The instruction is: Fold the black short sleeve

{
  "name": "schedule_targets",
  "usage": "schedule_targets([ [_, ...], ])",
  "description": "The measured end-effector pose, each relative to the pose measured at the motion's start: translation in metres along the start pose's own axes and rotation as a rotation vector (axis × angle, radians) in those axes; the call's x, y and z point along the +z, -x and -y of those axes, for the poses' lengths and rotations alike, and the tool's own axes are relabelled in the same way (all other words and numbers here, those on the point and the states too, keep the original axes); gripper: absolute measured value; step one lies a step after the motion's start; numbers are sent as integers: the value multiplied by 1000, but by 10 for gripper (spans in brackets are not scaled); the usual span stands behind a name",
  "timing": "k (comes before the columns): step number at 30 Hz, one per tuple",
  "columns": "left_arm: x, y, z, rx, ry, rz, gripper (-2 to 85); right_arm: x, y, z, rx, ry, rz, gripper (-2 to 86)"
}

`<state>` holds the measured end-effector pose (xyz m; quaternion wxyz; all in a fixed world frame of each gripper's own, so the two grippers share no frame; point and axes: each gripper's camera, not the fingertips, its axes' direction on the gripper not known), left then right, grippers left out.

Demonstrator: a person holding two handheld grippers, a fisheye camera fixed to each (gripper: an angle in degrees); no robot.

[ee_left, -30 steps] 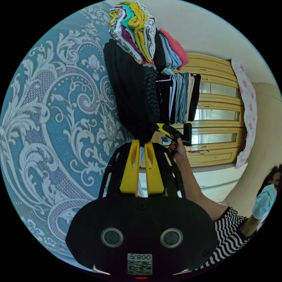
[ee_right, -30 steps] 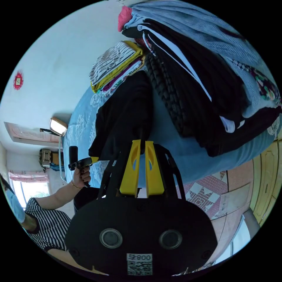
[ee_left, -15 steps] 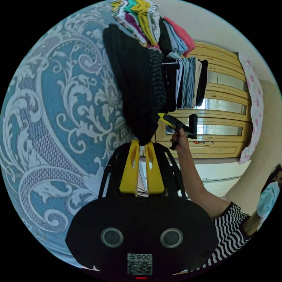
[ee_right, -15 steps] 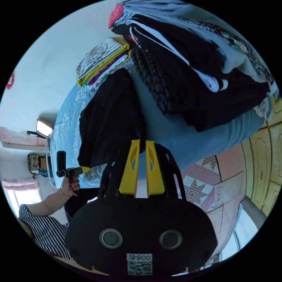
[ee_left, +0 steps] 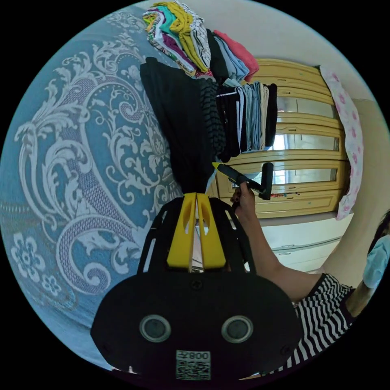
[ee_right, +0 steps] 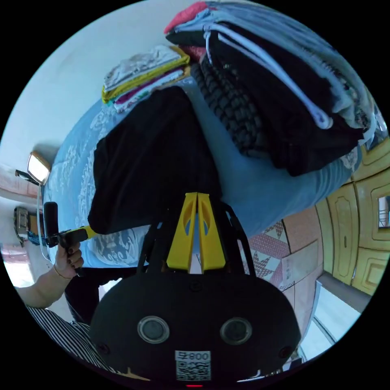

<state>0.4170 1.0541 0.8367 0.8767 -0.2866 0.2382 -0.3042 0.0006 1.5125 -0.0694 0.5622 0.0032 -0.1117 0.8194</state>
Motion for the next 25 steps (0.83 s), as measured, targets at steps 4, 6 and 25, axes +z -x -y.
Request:
schedule_targets([
  [4,5,12,4,-33,43,24,4,-10,11,0,46,-33,56,2],
  [6,-3,5,-1,24,26,33,6,-19,21,-2,34,-54,44,3],
  [25,-72,-46,-54,335,-16,290,19,-75,308,192,-329,-333,110,69],
])
